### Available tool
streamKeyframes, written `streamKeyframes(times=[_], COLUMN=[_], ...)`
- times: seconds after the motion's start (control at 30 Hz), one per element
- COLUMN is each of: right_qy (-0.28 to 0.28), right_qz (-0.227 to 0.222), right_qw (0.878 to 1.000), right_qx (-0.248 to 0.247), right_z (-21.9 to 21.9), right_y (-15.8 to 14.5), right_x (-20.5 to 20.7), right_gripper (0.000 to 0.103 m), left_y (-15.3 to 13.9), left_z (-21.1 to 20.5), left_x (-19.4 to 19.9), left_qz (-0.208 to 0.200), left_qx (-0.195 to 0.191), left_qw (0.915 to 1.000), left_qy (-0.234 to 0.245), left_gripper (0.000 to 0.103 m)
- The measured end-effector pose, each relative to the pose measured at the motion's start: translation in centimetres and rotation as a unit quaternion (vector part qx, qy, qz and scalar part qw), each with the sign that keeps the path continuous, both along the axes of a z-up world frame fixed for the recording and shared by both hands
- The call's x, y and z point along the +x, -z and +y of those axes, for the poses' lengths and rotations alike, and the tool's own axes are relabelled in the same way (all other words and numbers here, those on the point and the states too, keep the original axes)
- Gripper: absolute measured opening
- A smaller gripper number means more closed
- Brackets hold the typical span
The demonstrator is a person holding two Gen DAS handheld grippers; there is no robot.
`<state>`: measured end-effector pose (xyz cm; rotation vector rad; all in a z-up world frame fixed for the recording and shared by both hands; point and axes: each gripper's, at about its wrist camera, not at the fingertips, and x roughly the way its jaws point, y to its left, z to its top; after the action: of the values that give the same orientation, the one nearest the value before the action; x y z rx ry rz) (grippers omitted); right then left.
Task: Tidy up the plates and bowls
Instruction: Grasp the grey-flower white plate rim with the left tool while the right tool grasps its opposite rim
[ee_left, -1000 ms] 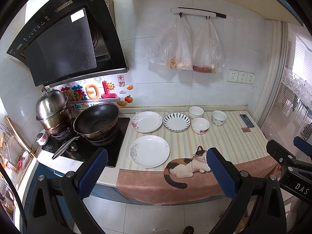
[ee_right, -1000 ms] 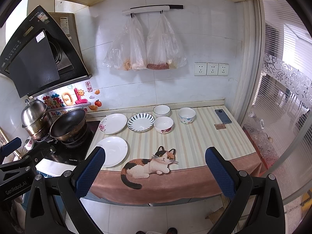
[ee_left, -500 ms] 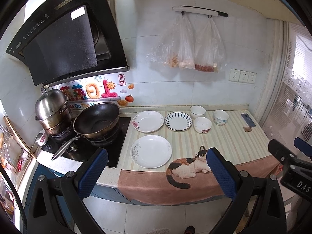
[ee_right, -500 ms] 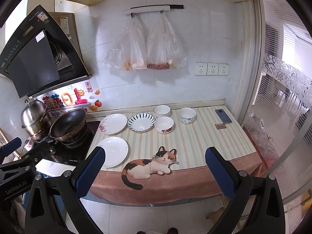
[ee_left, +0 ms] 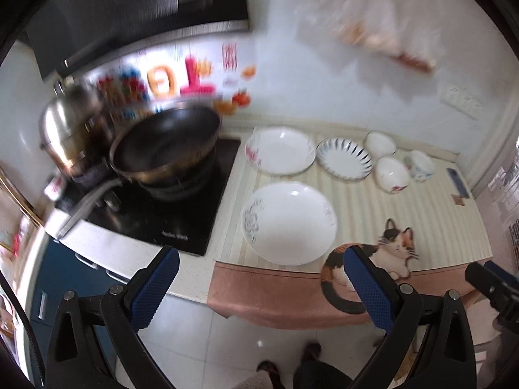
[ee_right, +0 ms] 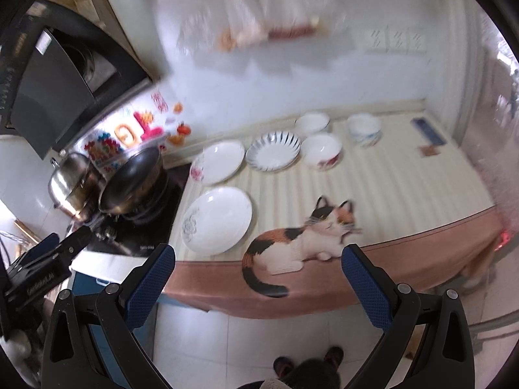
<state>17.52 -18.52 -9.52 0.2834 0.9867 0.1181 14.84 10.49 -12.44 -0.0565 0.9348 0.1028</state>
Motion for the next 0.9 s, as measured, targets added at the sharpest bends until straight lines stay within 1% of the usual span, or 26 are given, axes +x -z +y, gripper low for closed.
streamKeyframes(times=[0.13, 0.23, 0.27, 0.33, 0.37, 0.4, 0.43, 0.53, 0.57, 0.6, 0.63, 0.67, 0.7, 0.77, 0.8, 0.87, 0.9], right_qy=[-0.019, -0.035, -0.042, -0.061, -0.070, -0.079, -0.093, -0.123, -0.131, -0.139, -0.146, -0.153, -0.160, -0.174, -0.179, -0.194, -0.202], right_qz=[0.043, 0.072, 0.077, 0.095, 0.106, 0.117, 0.129, 0.158, 0.164, 0.172, 0.183, 0.191, 0.203, 0.224, 0.231, 0.246, 0.250], right_qw=[0.999, 0.997, 0.996, 0.993, 0.992, 0.990, 0.987, 0.979, 0.977, 0.974, 0.971, 0.968, 0.964, 0.956, 0.953, 0.945, 0.942], right_qx=[0.006, 0.013, 0.013, 0.015, 0.016, 0.018, 0.024, 0.034, 0.040, 0.045, 0.049, 0.058, 0.066, 0.076, 0.081, 0.092, 0.099], right_z=[1.1, 1.5, 1.8, 2.3, 2.6, 3.0, 3.6, 5.0, 5.4, 6.0, 6.5, 6.8, 7.3, 8.1, 8.4, 9.4, 9.8], right_y=[5.7, 10.0, 11.3, 14.1, 15.6, 17.0, 18.6, 22.7, 23.8, 24.8, 26.0, 27.0, 28.1, 29.9, 30.6, 31.9, 32.3], right_x=[4.8, 9.0, 10.4, 13.5, 15.1, 16.5, 18.3, 22.3, 23.2, 24.1, 25.1, 25.9, 26.8, 28.0, 28.4, 29.1, 29.3], right_gripper=[0.103, 0.103, 0.103, 0.103, 0.103, 0.103, 0.103, 0.102, 0.100, 0.100, 0.098, 0.091, 0.086, 0.072, 0.068, 0.050, 0.043], left_y=[5.0, 8.4, 10.0, 12.2, 13.9, 15.0, 16.4, 19.1, 19.9, 20.7, 21.4, 22.0, 22.4, 23.1, 23.3, 23.4, 23.4], left_z=[1.9, 2.8, 3.1, 3.4, 3.7, 3.9, 4.2, 4.5, 4.6, 4.8, 4.9, 5.1, 5.2, 5.5, 5.6, 5.6, 5.5], left_x=[4.9, 8.1, 9.8, 11.6, 13.1, 13.9, 15.0, 17.1, 17.6, 18.1, 18.5, 18.8, 19.0, 19.2, 19.2, 19.0, 18.9], left_qz=[0.046, 0.076, 0.092, 0.117, 0.135, 0.148, 0.164, 0.194, 0.204, 0.215, 0.225, 0.230, 0.237, 0.246, 0.246, 0.244, 0.243], left_qx=[-0.006, -0.012, -0.014, -0.022, -0.027, -0.033, -0.041, -0.050, -0.050, -0.053, -0.062, -0.069, -0.074, -0.097, -0.104, -0.110, -0.108], left_qw=[0.9986, 0.9964, 0.9949, 0.9920, 0.9895, 0.9875, 0.9845, 0.9787, 0.9766, 0.9740, 0.9714, 0.9695, 0.9675, 0.9633, 0.9624, 0.9622, 0.9626], left_qy=[-0.025, -0.034, -0.038, -0.040, -0.045, -0.045, -0.048, -0.047, -0.048, -0.048, -0.045, -0.046, -0.049, -0.048, -0.048, -0.050, -0.050], left_gripper=[0.103, 0.103, 0.103, 0.103, 0.103, 0.103, 0.100, 0.093, 0.087, 0.083, 0.076, 0.069, 0.065, 0.049, 0.046, 0.044, 0.044])
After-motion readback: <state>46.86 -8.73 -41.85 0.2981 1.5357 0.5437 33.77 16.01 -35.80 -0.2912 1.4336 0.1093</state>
